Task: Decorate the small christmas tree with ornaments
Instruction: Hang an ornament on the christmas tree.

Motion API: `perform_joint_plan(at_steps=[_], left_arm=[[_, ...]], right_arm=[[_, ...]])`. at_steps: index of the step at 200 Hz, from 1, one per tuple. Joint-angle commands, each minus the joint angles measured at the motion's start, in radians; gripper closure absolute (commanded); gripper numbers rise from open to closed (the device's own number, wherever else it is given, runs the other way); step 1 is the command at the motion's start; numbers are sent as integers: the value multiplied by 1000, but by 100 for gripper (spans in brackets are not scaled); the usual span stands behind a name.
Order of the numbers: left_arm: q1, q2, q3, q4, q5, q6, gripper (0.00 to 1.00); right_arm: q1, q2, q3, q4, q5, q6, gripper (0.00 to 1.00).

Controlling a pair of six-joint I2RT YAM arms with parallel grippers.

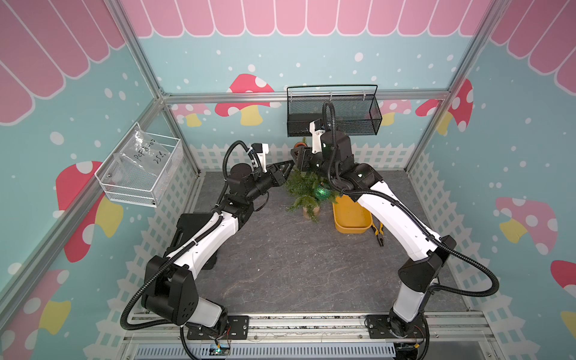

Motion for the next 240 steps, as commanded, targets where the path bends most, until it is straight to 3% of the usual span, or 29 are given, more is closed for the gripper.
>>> perform_joint_plan(at_steps=[1, 148, 199, 240], left_arm=[[5, -21, -16, 17, 14, -9, 61], [21, -40, -62, 23, 0, -7, 60], [25, -43, -76, 27, -5, -12, 61], [25, -49, -80, 24, -6, -15, 61]], right_arm=[[8, -20, -4, -2, 2, -20, 54], [31, 43, 38, -12, -19, -29, 52], [33, 29, 44, -13, -29, -40, 40], [33, 15, 45, -13, -32, -43, 39]])
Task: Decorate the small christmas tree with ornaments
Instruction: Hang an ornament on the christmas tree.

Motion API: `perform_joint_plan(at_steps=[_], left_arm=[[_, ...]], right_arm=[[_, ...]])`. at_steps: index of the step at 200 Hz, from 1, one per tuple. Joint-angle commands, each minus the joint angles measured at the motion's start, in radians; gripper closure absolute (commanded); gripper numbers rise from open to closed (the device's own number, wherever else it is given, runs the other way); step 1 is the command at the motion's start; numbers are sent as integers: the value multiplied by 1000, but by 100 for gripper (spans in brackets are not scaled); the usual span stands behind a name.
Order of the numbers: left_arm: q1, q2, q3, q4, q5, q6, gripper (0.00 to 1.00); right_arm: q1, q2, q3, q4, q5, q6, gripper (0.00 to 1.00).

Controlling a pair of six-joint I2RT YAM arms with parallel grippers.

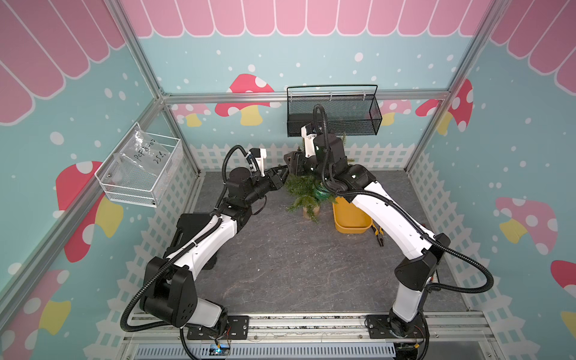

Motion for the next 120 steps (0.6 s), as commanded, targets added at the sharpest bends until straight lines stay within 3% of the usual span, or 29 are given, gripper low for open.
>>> perform_joint_plan(at_steps=[1, 120], left_arm=[[6, -32, -18, 16, -5, -14, 60], [8, -128, -146, 18, -33, -34, 61]], right_arm=[[7, -15, 30, 6, -5, -12, 39], [8, -114, -2, 2, -6, -50, 39]])
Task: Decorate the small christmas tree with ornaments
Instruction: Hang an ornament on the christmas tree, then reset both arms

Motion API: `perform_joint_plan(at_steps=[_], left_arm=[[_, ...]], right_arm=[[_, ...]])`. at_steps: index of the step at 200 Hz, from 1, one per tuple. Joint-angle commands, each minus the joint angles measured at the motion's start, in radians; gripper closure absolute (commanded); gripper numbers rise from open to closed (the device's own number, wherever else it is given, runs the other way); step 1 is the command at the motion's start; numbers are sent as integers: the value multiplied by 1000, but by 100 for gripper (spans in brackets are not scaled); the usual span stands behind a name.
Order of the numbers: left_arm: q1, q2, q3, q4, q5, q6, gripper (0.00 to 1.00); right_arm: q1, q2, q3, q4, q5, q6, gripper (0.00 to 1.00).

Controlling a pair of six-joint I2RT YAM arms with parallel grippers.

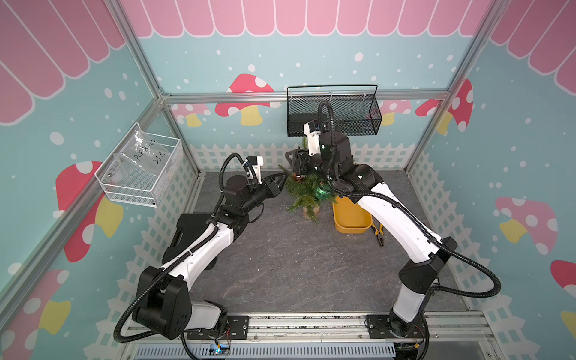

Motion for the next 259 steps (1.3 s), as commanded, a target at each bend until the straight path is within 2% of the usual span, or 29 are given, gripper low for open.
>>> perform_joint_plan(at_steps=[1, 46, 100, 119, 200, 219, 225, 228, 238, 240, 243, 259], left_arm=[[6, -39, -26, 18, -9, -21, 60], [-13, -101, -79, -9, 4, -25, 57], [-65, -185, -99, -137, 13, 9, 51], [-121, -206, -99, -187, 14, 22, 48], [-195, -294, -192, -312, -3, 38, 37], [-200, -328, -238, -327, -18, 35, 29], [-200, -341, -255, -330, -26, 32, 7], [-200, -348, -263, -333, -30, 32, 1], [-200, -374, -291, -352, -54, 32, 0], [-200, -380, -296, -356, -59, 32, 0], [-199, -388, -304, -364, -69, 32, 0], [-200, -434, -345, -412, -133, 39, 0]], right_arm=[[8, -63, -2, 6, 7, -23, 39], [8, -189, -110, 17, 40, -42, 39], [6, -453, -425, 80, 128, -35, 40], [5, -545, -525, 84, 164, -26, 39], [3, -823, -935, 115, 197, 42, 29], [3, -876, -1022, 138, 179, 58, 23], [3, -893, -1049, 145, 181, 62, 21], [3, -904, -1064, 148, 184, 66, 20], [3, -940, -1115, 159, 202, 82, 13], [3, -947, -1127, 162, 207, 85, 6], [3, -958, -1144, 166, 214, 91, 1], [4, -1005, -1226, 169, 259, 110, 0]])
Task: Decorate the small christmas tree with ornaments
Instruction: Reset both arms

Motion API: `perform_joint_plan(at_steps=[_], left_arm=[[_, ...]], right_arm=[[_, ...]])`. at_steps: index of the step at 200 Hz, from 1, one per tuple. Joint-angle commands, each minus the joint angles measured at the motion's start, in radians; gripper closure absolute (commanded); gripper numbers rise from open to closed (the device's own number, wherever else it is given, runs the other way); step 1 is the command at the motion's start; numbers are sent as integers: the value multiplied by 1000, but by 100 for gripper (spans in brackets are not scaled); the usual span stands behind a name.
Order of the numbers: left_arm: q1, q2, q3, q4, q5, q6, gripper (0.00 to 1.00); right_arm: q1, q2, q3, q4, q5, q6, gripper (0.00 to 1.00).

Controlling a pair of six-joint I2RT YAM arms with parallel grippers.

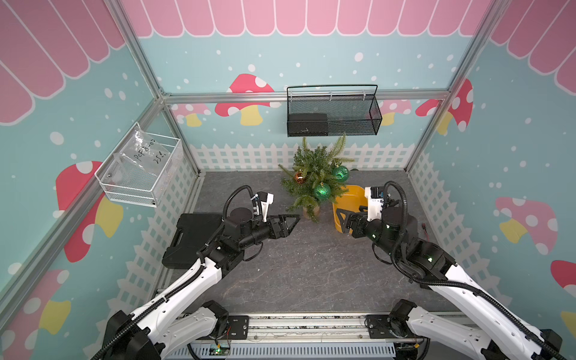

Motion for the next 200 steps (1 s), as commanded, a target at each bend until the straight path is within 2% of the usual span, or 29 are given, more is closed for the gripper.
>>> perform_joint_plan(at_steps=[1, 29, 52, 83, 87, 96, 117, 130, 147, 174, 186, 200], left_arm=[[-3, -65, -51, -89, -99, 12, 0], [3, -123, -92, -236, -267, 46, 0], [28, -107, -62, -373, -425, 81, 0], [121, -34, 11, -430, -554, 150, 0], [158, -24, 16, -428, -560, 156, 0], [200, -7, 14, -393, -582, 180, 0], [240, 2, -39, -231, -748, 266, 0], [252, 16, -88, -84, -832, 355, 0], [295, 62, -80, -19, -889, 413, 0], [354, 197, -79, 79, -958, 518, 0], [376, 256, -115, 174, -964, 550, 0], [402, 301, -170, 298, -953, 539, 0]], right_arm=[[3, -68, -92, 42, 75, 47, 0], [-3, -163, -219, 44, 219, 57, 1], [-33, -197, -283, 35, 365, 38, 1], [-105, -151, -290, 71, 570, -49, 0], [-122, -140, -293, 82, 596, -64, 0], [-168, -112, -299, 106, 660, -85, 0], [-269, -78, -338, 234, 767, -144, 1], [-293, -57, -388, 361, 903, -216, 1], [-354, 15, -444, 490, 1104, -269, 1], [-515, 186, -441, 508, 1138, -221, 0], [-540, 247, -491, 622, 1152, -259, 1], [-546, 303, -582, 846, 1176, -333, 1]])
